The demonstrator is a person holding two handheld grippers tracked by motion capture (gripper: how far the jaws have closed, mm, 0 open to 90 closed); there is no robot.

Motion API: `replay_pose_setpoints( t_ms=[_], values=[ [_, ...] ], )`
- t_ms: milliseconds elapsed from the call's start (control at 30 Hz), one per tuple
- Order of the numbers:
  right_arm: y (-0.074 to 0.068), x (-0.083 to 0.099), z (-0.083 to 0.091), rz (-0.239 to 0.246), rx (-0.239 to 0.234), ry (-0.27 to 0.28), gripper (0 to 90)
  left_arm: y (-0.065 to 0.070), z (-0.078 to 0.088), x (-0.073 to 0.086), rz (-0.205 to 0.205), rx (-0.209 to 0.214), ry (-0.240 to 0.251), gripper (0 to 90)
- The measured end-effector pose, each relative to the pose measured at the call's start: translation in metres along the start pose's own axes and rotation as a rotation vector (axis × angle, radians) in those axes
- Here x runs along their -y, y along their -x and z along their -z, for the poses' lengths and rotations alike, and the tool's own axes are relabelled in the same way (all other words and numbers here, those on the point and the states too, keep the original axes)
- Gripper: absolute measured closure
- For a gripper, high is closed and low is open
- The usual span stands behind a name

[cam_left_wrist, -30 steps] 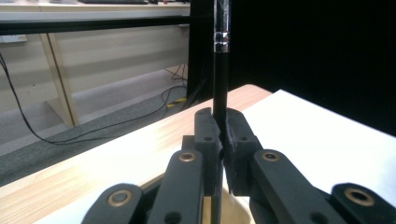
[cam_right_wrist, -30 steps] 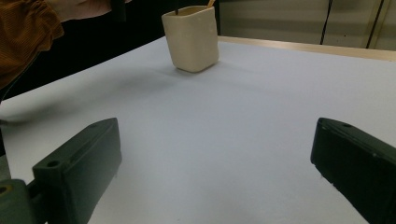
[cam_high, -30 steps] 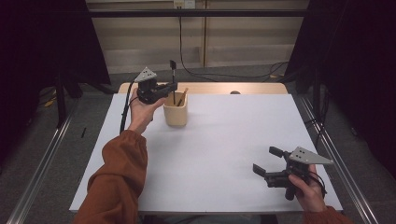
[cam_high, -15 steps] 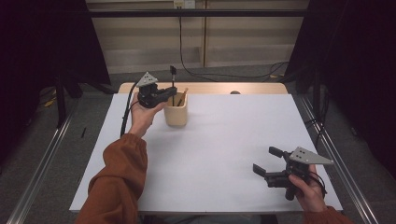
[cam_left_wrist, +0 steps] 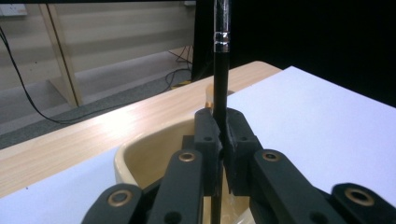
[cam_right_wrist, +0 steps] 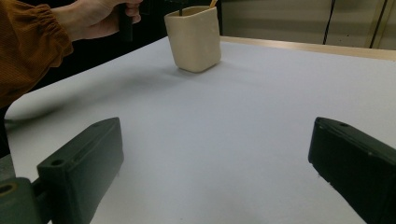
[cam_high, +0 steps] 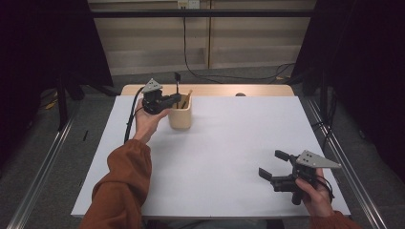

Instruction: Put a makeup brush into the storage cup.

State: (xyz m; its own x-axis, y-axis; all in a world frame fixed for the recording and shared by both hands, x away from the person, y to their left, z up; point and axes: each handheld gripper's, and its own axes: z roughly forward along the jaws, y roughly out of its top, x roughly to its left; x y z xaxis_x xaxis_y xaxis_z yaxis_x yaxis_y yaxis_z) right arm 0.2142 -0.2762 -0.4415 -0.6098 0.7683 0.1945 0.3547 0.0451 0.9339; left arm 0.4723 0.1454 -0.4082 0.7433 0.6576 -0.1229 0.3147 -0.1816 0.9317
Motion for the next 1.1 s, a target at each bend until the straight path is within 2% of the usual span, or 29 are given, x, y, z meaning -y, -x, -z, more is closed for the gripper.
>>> replay_pose_setpoints(
  t_ms=[300, 633, 667, 700, 767, 867, 967, 1100],
  values=[
    [0.0000, 0.0001, -0.0004, 0.001, -0.002, -0.002, 2.7, -0.0010, -0.0016, 0.0062, 0.015, 0.001, -0.004, 85.5],
    [-0.0004, 0.0004, -0.0006, 0.001, -0.008, -0.002, 2.6, -0.0012, -0.0023, 0.0080, 0.017, 0.006, -0.007, 84.8],
    [-0.0004, 0.0004, -0.0006, 0.000, -0.007, -0.001, 2.6, -0.0001, -0.0027, 0.0080, 0.011, -0.004, -0.006, 83.4],
    [-0.0002, 0.0004, -0.0006, 0.000, -0.007, -0.001, 2.6, 0.0001, -0.0031, 0.0081, 0.014, -0.005, -0.004, 78.9],
    [-0.0003, 0.0005, -0.0011, 0.002, -0.010, -0.005, 2.6, 0.0003, -0.0037, 0.0082, 0.016, -0.033, 0.000, 66.4],
    [-0.0011, 0.0006, -0.0011, 0.006, -0.012, -0.005, 2.6, 0.0002, -0.0032, 0.0075, 0.015, -0.054, 0.011, 54.4],
    [-0.0006, 0.0006, -0.0011, 0.003, -0.010, -0.005, 2.6, 0.0008, -0.0023, 0.0062, 0.017, -0.046, 0.028, 44.8],
    [-0.0007, 0.0006, -0.0013, 0.003, -0.009, -0.004, 2.4, 0.0012, -0.0030, 0.0063, 0.028, -0.045, 0.026, 29.0]
  ],
)
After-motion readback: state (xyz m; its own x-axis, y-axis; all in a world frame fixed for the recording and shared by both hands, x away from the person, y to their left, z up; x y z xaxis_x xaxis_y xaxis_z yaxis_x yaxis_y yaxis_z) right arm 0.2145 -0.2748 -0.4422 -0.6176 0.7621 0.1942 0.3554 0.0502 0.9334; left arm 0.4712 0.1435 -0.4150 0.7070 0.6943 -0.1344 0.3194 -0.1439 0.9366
